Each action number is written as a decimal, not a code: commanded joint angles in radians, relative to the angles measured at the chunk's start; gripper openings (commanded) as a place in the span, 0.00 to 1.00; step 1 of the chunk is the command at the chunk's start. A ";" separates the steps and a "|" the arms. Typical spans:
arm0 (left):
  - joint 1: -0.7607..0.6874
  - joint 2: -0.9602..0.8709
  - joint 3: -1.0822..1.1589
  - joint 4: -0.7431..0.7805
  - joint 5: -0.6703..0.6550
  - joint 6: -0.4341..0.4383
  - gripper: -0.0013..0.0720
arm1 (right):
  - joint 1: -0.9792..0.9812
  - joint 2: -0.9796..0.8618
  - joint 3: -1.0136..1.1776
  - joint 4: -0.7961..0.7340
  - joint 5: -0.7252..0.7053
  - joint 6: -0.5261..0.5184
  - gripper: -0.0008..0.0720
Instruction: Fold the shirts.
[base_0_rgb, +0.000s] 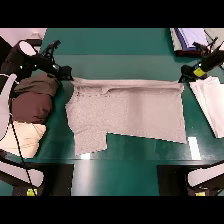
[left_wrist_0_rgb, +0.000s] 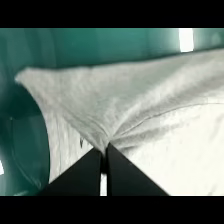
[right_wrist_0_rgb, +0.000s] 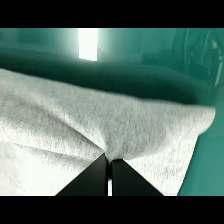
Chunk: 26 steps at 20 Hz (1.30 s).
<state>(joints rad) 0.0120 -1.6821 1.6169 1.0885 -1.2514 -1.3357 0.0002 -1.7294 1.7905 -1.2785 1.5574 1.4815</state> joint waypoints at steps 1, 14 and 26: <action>-0.012 -0.004 -0.084 0.010 -0.033 0.009 0.05 | 0.018 0.089 -0.199 -0.025 -0.089 -0.009 0.03; -0.004 0.377 -0.476 0.193 -0.109 -0.079 0.68 | -0.029 0.426 -0.549 -0.023 -0.085 -0.011 0.53; -0.006 0.626 -1.079 -0.225 0.176 -0.039 0.68 | -0.066 0.635 -0.778 0.031 -0.150 -0.025 0.53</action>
<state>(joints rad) 0.0067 -1.0695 0.5957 0.9810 -1.1572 -1.4189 -0.0643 -1.1118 1.0313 -1.2713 1.4166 1.4586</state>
